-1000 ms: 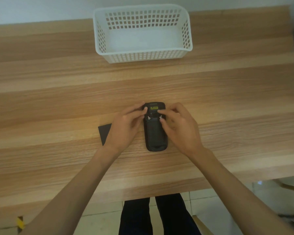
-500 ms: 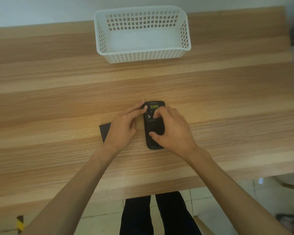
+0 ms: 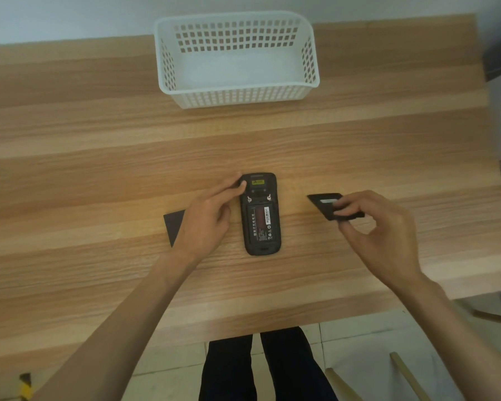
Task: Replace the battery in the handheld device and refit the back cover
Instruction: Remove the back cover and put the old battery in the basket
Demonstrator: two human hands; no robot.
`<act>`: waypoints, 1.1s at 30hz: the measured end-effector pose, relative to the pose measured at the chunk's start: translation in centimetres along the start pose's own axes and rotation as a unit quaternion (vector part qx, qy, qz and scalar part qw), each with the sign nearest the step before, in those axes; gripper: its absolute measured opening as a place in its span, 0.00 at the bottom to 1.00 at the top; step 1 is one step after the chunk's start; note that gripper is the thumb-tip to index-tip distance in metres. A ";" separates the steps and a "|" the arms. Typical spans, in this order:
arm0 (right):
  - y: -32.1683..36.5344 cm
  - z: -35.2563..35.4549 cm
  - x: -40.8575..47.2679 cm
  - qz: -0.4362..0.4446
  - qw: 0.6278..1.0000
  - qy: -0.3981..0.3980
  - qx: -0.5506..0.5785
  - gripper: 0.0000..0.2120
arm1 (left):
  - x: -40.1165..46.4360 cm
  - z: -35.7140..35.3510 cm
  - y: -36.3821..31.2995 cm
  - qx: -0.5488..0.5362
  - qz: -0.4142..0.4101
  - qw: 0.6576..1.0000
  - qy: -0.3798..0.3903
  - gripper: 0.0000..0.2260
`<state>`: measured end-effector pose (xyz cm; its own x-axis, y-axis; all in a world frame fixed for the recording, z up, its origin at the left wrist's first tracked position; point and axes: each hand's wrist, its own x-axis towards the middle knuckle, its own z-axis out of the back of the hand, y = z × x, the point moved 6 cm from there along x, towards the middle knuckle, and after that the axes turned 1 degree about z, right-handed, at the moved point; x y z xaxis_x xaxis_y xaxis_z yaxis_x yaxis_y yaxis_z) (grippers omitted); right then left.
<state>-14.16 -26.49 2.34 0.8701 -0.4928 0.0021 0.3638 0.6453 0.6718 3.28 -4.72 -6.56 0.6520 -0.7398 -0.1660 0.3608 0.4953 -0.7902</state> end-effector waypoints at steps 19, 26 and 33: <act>-5.6 -3.5 -2.7 -0.032 0.987 0.049 -0.152 0.13 | -1.3 -0.9 -0.1 0.044 0.021 0.996 0.078 0.39; -0.7 -6.2 0.2 0.002 0.996 0.074 -0.059 0.14 | -1.5 -1.1 -0.5 0.057 0.008 0.993 0.100 0.49; 2.1 -10.0 0.8 0.088 0.981 0.151 -0.085 0.22 | -1.3 -1.2 -0.3 0.041 0.001 0.994 0.099 0.50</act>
<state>-9.32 -19.68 -3.68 0.9737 -0.1871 -0.1302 0.2280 0.8057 0.5466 1.53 -4.39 -6.83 0.5113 -0.8102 -0.2866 0.4181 0.5259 -0.7407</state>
